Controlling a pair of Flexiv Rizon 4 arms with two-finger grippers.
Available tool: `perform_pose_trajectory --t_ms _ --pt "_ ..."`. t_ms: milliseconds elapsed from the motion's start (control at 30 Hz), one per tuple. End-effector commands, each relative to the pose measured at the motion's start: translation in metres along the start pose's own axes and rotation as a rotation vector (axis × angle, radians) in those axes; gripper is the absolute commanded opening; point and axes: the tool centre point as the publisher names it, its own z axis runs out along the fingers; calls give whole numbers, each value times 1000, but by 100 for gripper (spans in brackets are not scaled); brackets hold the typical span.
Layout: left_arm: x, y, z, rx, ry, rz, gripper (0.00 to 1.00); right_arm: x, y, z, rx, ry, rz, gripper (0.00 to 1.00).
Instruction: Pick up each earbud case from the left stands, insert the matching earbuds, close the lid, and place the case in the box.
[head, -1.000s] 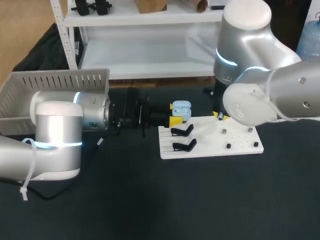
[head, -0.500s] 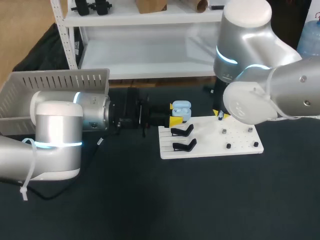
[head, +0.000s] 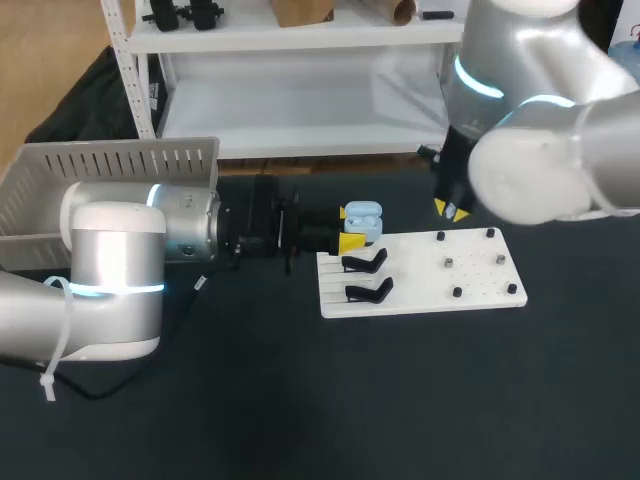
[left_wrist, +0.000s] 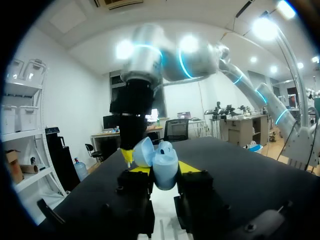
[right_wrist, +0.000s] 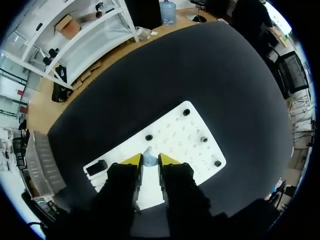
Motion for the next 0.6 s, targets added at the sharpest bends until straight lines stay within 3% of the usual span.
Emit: perform_pose_trajectory --t_ms 33,300,600 --pt "0 0 0 -2 -1 1 0 13 -12 -51 -36 31 -7 0" --pt "0 0 0 -2 -1 1 0 39 1 -111 -86 92 -49 0" --pt "0 0 0 -2 -1 1 0 84 31 -129 -102 139 -179 0"
